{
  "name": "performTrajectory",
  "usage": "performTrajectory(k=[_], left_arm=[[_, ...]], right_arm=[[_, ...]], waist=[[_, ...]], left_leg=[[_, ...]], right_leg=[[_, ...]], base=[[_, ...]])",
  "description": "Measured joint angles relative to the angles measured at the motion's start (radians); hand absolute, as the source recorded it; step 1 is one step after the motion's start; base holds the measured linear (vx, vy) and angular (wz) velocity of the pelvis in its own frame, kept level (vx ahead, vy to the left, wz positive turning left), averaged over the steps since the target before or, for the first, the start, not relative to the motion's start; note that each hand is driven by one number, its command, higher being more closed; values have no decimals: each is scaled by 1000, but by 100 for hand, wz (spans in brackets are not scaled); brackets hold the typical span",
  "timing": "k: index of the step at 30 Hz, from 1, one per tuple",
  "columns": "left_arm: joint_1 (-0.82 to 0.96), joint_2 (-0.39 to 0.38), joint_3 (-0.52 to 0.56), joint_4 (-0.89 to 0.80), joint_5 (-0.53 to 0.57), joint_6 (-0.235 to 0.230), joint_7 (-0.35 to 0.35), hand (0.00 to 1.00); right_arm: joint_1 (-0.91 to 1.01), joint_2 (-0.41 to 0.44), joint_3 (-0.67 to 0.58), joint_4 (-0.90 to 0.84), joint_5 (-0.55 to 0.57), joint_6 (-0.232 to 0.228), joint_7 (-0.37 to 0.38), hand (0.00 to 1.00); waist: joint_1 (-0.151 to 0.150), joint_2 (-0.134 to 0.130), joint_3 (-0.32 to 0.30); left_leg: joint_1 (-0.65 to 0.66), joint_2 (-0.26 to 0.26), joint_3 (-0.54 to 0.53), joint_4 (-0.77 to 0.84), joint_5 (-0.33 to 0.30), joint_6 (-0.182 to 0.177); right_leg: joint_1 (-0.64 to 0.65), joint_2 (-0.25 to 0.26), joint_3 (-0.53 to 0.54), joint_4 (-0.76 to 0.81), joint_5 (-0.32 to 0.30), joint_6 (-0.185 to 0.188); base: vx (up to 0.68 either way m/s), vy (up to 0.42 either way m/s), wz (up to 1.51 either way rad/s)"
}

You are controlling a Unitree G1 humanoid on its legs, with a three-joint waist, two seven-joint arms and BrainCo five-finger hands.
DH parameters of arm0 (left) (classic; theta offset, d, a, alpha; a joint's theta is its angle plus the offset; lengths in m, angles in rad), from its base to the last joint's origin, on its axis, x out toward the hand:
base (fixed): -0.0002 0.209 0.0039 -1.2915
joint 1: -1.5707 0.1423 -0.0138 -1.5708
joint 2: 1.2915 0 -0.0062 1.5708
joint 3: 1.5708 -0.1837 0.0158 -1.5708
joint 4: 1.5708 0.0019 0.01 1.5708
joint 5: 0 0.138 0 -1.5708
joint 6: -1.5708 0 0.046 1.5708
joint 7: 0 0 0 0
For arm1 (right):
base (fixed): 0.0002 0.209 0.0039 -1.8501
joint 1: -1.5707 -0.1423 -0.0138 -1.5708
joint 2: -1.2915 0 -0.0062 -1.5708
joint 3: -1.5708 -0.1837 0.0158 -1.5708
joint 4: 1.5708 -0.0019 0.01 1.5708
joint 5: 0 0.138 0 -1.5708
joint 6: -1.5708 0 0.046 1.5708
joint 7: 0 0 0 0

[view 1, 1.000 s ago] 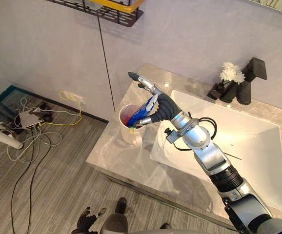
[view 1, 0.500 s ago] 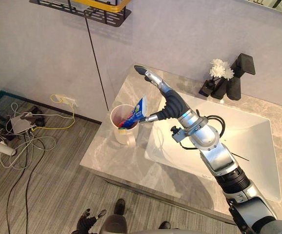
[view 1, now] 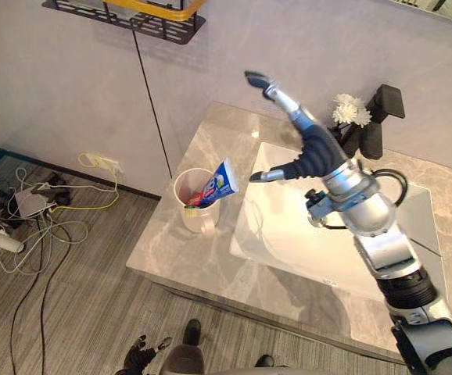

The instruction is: Organize washtable

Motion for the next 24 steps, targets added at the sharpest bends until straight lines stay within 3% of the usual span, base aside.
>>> performTrajectory(k=[5,7,11,15,16,18,24], left_arm=[[-1,1,0,17,1,0,-1,0],[1,2,0,17,1,0,-1,0],[2,1,0,17,1,0,-1,0],[1,3,1,17,1,0,-1,0],[1,2,1,17,1,0,-1,0],[1,1,3,17,1,0,-1,0],[-1,-13,11,17,2,0,-20,0]], right_arm=[[8,-54,-170,-37,0,-22,-27,0],[8,-69,-306,-49,-1,-37,-75,0],[49,-70,-524,-53,6,-52,-146,0],[182,-65,-754,-13,10,-55,-223,0],[245,-42,-845,35,10,-47,-249,0],[296,1,-911,80,21,-32,-283,0],[474,180,-1011,200,24,59,-365,0]], waist=[[-23,1,-21],[-43,2,-26],[-53,5,-65],[-96,7,-81],[-105,10,-94],[-121,14,-101],[-159,39,-139]], left_leg=[[2,1,26,-5,0,0],[4,1,29,-7,0,0],[12,5,53,-22,0,0],[17,5,65,-25,0,0],[13,8,79,-27,-1,0],[13,9,84,-28,-1,0],[-6,13,111,-28,-2,1]], right_leg=[[-13,-2,25,-1,5,0],[-14,-2,29,-2,6,0],[-28,0,51,-3,10,-1],[-33,-1,64,-3,13,-1],[-50,0,78,-2,15,-1],[-54,0,80,-1,16,-1],[-87,4,107,-6,25,0]], base=[[16,4,-15],[-2,-4,-5],[3,0,-16],[-9,7,-13],[-29,7,-20],[-20,0,-15],[-4,4,-14]])
